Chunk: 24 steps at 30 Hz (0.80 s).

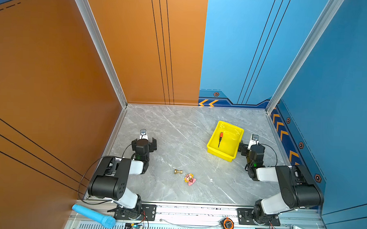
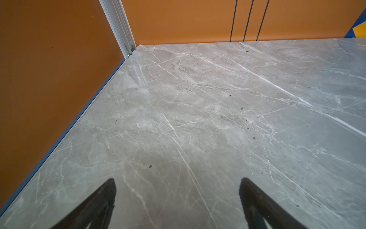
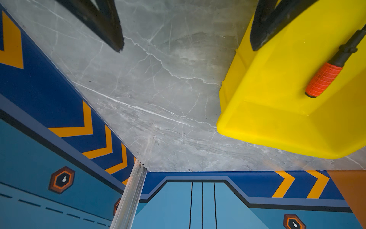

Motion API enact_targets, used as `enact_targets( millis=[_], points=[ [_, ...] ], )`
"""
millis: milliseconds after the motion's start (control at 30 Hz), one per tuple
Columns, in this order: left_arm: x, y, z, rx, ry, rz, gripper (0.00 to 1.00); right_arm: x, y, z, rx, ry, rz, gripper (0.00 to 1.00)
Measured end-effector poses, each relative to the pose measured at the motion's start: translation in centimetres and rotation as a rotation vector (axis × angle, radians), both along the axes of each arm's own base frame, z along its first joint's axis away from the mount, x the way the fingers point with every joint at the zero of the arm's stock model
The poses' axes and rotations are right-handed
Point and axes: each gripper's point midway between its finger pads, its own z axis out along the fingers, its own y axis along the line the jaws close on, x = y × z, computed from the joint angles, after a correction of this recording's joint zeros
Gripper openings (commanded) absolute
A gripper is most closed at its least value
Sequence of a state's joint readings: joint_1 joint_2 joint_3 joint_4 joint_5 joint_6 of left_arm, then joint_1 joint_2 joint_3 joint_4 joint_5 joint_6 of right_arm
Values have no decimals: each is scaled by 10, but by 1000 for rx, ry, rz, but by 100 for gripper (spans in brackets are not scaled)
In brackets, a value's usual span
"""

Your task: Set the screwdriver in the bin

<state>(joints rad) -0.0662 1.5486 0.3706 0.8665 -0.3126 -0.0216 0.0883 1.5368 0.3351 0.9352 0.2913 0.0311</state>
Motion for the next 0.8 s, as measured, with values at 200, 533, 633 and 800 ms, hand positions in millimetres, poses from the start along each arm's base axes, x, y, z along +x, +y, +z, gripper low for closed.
enact_targets(
  millis=[200,533,633,800],
  points=[
    [3,-1,7,-1,-35,-4,98,1,-9,1,21,-8,-30,100],
    [5,-1,12,-2,-56,-8,98,1,-8,1,28,-10,-30,100],
    [5,-1,12,0,-55,-9,98,1,-8,1,28,-10,-30,100],
    [5,-2,12,0,-55,-9,98,1,-8,1,28,-10,-30,100]
  ],
)
